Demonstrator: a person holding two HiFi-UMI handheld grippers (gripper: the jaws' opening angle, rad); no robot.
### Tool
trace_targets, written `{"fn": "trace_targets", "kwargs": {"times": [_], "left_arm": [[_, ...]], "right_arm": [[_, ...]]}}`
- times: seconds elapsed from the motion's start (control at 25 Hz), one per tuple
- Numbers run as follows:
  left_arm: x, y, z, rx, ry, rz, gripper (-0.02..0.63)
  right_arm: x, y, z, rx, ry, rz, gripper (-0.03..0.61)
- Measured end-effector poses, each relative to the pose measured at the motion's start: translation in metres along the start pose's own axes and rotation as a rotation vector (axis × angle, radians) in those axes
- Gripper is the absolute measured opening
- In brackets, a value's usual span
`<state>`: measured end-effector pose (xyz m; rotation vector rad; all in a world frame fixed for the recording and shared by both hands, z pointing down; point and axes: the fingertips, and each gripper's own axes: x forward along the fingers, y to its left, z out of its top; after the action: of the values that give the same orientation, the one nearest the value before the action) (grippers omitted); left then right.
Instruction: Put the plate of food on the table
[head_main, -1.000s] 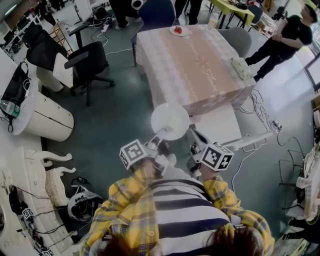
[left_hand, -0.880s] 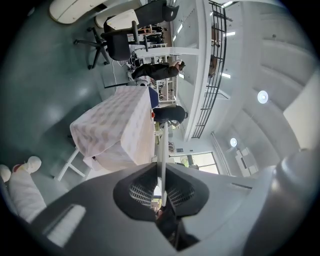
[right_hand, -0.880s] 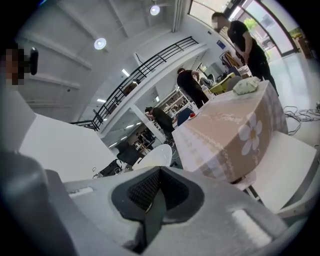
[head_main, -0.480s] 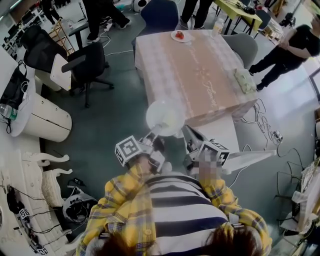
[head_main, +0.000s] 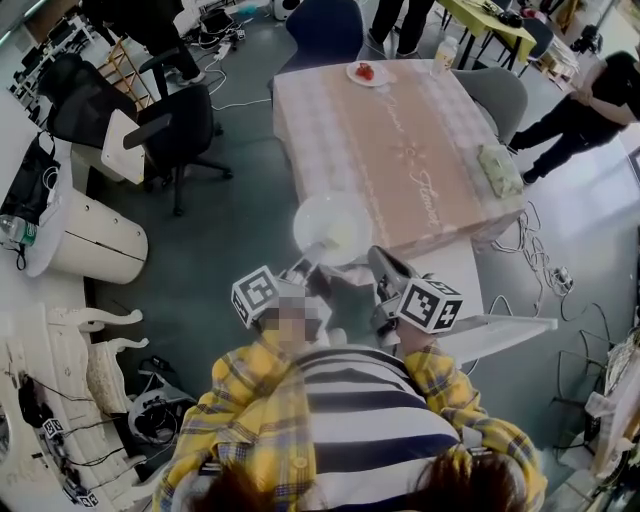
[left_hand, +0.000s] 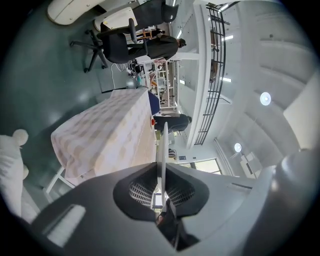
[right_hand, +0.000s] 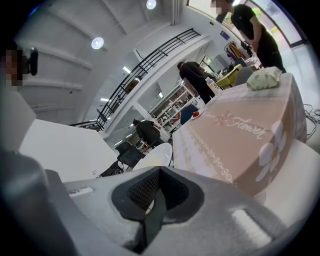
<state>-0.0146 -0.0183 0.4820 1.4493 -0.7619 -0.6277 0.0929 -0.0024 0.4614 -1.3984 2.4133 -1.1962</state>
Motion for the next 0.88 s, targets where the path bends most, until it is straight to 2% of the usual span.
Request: {"fn": "trace_targets", "kwargs": {"times": [0.44, 0.88], "left_arm": [[0.053, 0.001, 0.051, -0.002, 0.028, 0.013, 0.02], [0.115, 0.002, 0.126, -0.009, 0.057, 0.016, 0.02]], "right_arm": [[0.049, -0.015, 0.027, 0.008, -0.001, -0.038, -0.003], [0.135, -0.029, 0.069, 0.012, 0.004, -0.079, -0.003]]}}
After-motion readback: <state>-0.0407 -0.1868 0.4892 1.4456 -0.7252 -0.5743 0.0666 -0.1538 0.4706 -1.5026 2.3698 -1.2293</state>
